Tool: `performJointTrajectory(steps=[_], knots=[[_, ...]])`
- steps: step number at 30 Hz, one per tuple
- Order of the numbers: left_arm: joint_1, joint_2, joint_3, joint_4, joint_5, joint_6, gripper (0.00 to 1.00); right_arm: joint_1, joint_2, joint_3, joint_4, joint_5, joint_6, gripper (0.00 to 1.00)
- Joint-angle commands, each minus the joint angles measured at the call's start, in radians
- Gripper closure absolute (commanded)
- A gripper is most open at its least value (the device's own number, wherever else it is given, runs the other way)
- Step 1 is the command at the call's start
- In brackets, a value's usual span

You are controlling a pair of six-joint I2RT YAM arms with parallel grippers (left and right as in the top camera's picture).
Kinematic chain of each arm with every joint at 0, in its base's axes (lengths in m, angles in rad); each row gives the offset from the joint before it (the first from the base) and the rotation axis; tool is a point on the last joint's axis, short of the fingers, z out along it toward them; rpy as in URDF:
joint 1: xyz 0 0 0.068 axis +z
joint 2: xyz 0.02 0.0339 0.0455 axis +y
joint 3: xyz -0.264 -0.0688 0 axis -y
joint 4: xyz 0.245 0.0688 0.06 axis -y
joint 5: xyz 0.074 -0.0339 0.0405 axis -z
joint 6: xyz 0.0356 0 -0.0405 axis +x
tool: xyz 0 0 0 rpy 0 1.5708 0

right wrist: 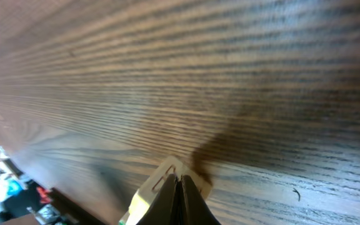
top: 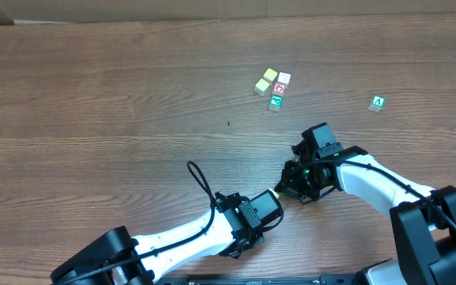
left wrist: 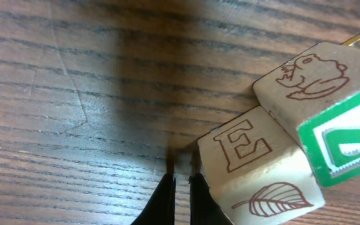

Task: Flip 3 blocks

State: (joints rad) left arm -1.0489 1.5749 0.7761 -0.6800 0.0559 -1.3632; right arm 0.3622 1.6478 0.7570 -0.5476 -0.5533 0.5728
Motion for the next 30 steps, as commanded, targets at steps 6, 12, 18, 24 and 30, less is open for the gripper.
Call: performJointTrajectory(steps=[6,12,18,24,30], knots=[[0.001,0.009,-0.006,0.012,-0.054,-0.023,0.96,0.029,-0.001,-0.017,-0.057,0.014,0.005,0.96],[0.031,0.009,-0.006,0.012,-0.072,-0.021,0.96,0.029,-0.001,-0.017,-0.111,0.016,0.005,0.96],[0.068,0.009,-0.006,0.013,-0.111,-0.016,0.96,0.029,-0.001,-0.017,-0.159,0.012,0.008,0.96],[0.075,0.009,-0.006,0.015,-0.135,0.019,0.96,0.029,-0.001,-0.017,-0.185,0.009,0.039,0.96],[0.075,0.009,-0.006,0.017,-0.196,0.057,0.96,0.029,-0.001,-0.017,-0.236,0.008,0.042,0.96]])
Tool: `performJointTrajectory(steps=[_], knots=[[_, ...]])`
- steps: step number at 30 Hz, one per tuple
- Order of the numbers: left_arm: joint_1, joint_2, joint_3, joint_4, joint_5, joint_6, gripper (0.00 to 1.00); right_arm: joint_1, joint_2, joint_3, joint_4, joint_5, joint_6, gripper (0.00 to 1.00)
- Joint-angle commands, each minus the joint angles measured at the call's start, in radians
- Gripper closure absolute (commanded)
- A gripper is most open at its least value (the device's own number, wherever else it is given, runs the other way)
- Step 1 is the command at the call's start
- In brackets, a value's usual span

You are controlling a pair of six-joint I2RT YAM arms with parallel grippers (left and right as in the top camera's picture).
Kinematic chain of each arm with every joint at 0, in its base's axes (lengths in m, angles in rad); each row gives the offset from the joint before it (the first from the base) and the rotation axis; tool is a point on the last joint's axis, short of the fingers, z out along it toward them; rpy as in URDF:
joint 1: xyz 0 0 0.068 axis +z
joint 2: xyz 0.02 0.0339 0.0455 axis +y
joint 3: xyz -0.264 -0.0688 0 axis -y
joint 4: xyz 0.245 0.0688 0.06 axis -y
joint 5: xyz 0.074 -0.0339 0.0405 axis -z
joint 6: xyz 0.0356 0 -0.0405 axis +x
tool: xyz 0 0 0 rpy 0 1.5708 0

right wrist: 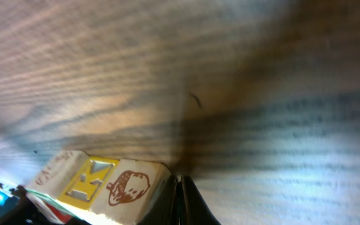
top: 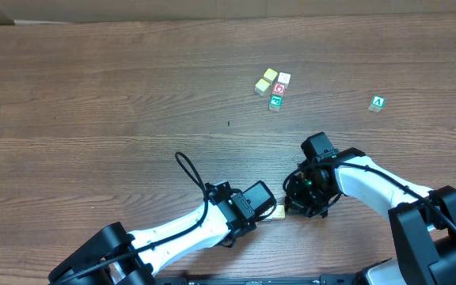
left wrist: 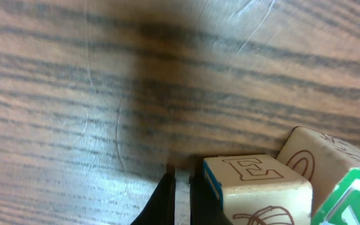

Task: Flip 3 blocks

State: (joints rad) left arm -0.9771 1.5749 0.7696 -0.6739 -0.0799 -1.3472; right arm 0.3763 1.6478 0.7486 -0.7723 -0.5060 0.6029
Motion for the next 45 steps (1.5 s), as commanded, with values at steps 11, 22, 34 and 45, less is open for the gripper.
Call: performJointTrajectory(steps=[11,22,34,45], knots=[[0.005,0.003,0.005,-0.020,-0.027,0.127,0.96,0.015,-0.001,-0.007,0.050,-0.045,0.018,0.89],[0.163,-0.154,0.188,-0.272,-0.052,0.338,0.94,-0.085,-0.001,0.048,0.002,0.017,-0.046,0.68],[0.559,-0.132,0.293,-0.383,0.377,0.795,0.96,-0.142,-0.001,0.357,-0.258,0.208,-0.189,0.19],[0.381,-0.131,0.293,-0.555,0.194,0.817,0.77,-0.324,-0.001,0.359,-0.245,0.330,-0.192,0.00]])
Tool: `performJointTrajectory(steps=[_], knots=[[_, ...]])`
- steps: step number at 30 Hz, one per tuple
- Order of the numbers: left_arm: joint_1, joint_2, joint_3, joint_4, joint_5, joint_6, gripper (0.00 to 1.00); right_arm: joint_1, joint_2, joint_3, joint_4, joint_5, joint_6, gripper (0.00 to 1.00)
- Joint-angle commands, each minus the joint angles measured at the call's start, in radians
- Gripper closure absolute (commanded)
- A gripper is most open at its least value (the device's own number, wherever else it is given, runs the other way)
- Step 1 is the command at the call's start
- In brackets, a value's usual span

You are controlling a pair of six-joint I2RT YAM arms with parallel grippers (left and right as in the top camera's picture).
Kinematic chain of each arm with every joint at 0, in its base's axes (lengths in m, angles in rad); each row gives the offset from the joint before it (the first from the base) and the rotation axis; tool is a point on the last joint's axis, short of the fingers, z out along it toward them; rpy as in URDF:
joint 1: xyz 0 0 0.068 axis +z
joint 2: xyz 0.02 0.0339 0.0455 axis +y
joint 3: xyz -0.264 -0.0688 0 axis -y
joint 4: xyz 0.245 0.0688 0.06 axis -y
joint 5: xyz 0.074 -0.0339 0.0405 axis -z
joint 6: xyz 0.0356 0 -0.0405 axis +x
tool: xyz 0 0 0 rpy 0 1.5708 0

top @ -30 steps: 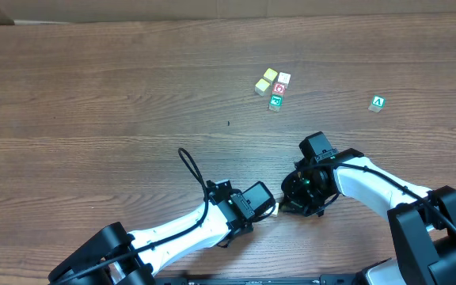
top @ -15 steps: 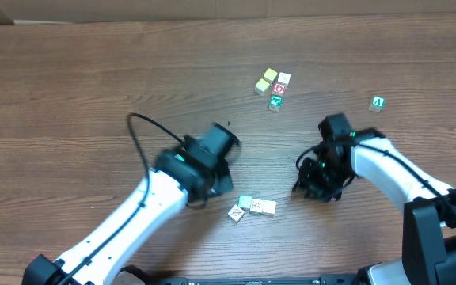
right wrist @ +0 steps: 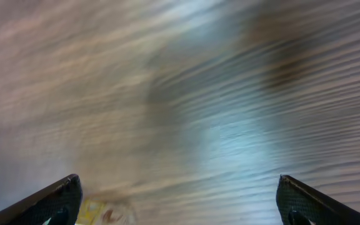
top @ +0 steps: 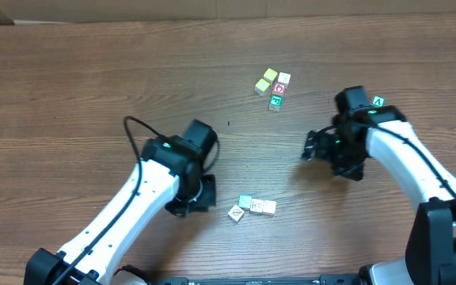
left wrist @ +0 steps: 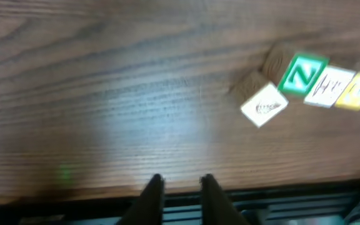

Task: Flip 3 blocks

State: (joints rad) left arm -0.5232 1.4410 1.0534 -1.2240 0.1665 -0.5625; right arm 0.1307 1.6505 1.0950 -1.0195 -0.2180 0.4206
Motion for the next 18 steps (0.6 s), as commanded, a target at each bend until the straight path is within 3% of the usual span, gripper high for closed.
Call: performJointTrajectory(steps=[1,3,6,18], knots=[[-0.105,0.003,0.010,-0.005,-0.055,0.031,0.66,-0.107,-0.003,0.013,-0.002,0.042,-0.010,0.00],[-0.152,0.003,0.010,0.002,-0.059,0.031,0.51,-0.154,-0.003,0.012,-0.012,0.042,-0.010,0.00],[-0.219,0.003,0.009,0.014,-0.111,0.017,0.47,-0.203,-0.003,0.012,0.001,0.042,-0.010,0.00],[-0.391,0.011,-0.032,0.242,-0.177,0.094,0.50,-0.228,-0.003,0.012,0.108,0.042,-0.010,0.00]])
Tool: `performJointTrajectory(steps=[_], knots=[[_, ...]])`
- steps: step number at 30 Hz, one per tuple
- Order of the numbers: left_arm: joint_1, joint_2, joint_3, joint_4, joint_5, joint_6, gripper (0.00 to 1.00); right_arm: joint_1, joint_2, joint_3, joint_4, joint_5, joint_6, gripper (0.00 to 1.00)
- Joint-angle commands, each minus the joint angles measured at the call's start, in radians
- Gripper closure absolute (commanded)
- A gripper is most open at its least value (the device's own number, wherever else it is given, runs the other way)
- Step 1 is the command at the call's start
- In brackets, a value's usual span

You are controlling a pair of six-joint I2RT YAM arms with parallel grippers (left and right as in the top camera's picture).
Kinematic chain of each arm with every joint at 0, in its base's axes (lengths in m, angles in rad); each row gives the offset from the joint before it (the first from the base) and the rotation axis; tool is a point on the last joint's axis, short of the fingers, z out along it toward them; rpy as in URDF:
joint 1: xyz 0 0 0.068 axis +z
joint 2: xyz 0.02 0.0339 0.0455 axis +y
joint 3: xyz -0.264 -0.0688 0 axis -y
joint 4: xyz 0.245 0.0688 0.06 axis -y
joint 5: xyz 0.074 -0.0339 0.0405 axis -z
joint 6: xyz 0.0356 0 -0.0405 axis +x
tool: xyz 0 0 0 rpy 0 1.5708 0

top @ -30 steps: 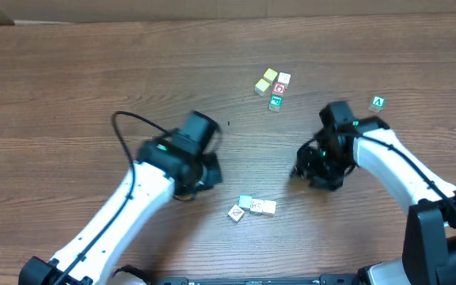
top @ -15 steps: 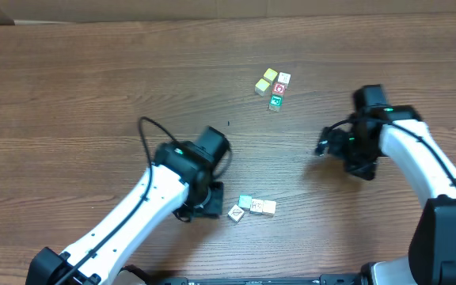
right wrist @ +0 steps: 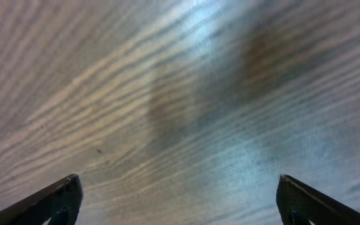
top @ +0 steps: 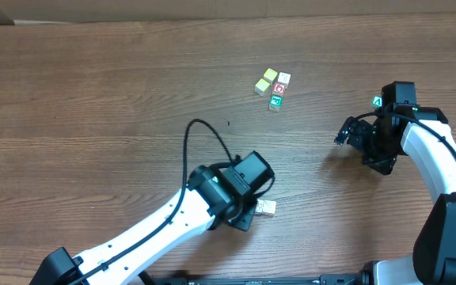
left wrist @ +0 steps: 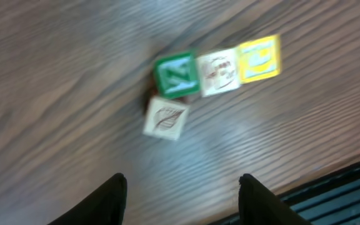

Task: Flip 3 blocks

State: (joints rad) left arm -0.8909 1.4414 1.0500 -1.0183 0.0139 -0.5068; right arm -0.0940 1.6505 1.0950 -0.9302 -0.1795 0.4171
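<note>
In the left wrist view, near the table's front edge, a green letter block (left wrist: 177, 74), a cream block (left wrist: 220, 69) and a yellow block (left wrist: 259, 58) lie in a row. A cream block with a leaf on top (left wrist: 165, 119) sits just in front of the green one. My left gripper (left wrist: 183, 190) hangs open above them, holding nothing. In the overhead view the left arm covers all of them but one block (top: 267, 207). My right gripper (right wrist: 180, 197) is open over bare wood at the right.
A cluster of several small blocks (top: 273, 87) lies at the back middle. A green block with a white A (top: 377, 101) peeks out beside the right arm (top: 418, 150). The table's front edge (left wrist: 349, 181) runs close to the row.
My left arm has moved from left of the row to directly over it, and its jaws stand wider. My right arm has moved right, towards the A block, still open.
Both grippers were shut and low against the blocks near the front edge, one block showing an E on top. A second later they were still there. Then both arms stood raised and apart with jaws open, and that block showed its leaf upward.
</note>
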Motion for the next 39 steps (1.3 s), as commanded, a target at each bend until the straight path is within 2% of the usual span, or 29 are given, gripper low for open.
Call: performJointTrajectory(steps=[1,9,20,39], knots=[[-0.026,0.014,-0.042,0.055,-0.025,0.035,0.50,-0.003,-0.003,0.012,0.024,0.003,-0.006,0.00],[-0.026,0.050,-0.140,0.158,-0.050,0.029,0.52,-0.003,-0.003,0.012,0.036,0.003,-0.006,0.00],[-0.026,0.137,-0.163,0.244,-0.095,0.035,0.55,-0.003,-0.003,0.012,0.036,0.003,-0.006,0.00],[-0.026,0.200,-0.163,0.241,-0.072,0.037,0.79,-0.003,-0.003,0.012,0.036,0.003,-0.006,0.00]])
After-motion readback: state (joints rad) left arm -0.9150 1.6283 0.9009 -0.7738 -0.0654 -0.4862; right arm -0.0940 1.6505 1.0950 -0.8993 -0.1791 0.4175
